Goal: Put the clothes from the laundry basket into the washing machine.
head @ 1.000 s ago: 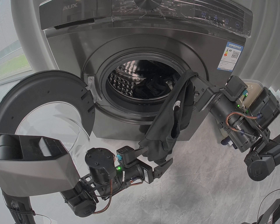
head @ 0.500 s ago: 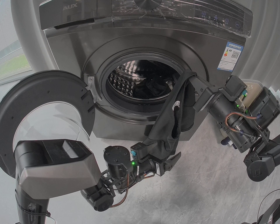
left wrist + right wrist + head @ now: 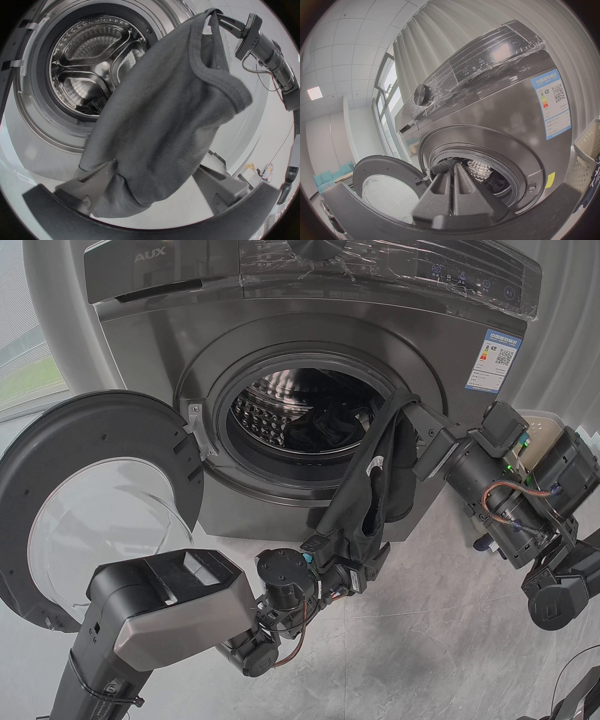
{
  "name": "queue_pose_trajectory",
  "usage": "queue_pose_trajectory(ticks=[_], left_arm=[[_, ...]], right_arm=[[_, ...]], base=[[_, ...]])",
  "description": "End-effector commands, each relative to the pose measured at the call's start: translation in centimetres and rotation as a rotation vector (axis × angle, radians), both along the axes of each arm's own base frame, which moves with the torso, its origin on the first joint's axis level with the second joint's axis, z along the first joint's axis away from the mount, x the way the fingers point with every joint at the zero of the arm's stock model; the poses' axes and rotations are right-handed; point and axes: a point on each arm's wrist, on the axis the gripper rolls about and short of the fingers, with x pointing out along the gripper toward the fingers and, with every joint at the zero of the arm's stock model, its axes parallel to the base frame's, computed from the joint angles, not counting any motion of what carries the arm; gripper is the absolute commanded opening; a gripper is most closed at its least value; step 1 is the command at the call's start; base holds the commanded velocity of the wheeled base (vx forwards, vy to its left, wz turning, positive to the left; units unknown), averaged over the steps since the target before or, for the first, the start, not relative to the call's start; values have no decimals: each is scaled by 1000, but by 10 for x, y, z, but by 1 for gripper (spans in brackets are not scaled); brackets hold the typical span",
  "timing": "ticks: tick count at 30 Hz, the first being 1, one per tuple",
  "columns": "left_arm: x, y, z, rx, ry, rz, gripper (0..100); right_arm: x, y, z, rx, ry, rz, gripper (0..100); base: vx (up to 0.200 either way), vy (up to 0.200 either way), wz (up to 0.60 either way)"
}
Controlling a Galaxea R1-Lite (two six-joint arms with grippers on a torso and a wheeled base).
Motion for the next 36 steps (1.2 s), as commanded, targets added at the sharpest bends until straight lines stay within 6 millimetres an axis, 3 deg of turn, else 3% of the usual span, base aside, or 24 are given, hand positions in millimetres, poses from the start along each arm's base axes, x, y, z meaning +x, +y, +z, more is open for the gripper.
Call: queue_pose_trajectory(ticks=[1,5,11,13,14,20,24,25,26,28,32,36], left_arm=[[8,-1,-8,-2,0,30,0],[9,2,-4,-8,-3,51,0],[-7,13,28,-13,-30,50,0],[-7,14,28,-12,-29,51,0],[-21,28,45,1,-32,50,0],[-58,68,78,34,-28,64,0],[-69,106,98,24,-36,124,0],[-69,106,98,24,-36,124,0],[-71,126,112,2,-58,164,0],[-73,143,127,-29,-92,196,0],[-84,163,147,-79,-133,198,0],[-88,167,161,-122,-170,179,0]], right_arm=[[0,1,-1,0,1,2,0],[0,-1,-1,-1,2,-2,0],[2,-3,-3,-6,8,-12,0],[2,-3,-3,-6,8,-12,0],[3,-5,-3,-7,9,-18,0],[7,-13,-8,-18,26,-49,0],[7,-15,-9,-21,29,-51,0],[7,-15,-9,-21,29,-51,0],[5,-16,-10,-24,33,-51,0],[3,-17,-11,-27,38,-49,0],[0,-19,-16,-38,54,-47,0],[1,-19,-19,-40,60,-50,0]], base=[[0,0,0],[0,0,0],[0,0,0],[0,0,0],[0,0,0],[0,0,0],[0,0,0],[0,0,0],[0,0,0],[0,0,0],[0,0,0],[0,0,0]])
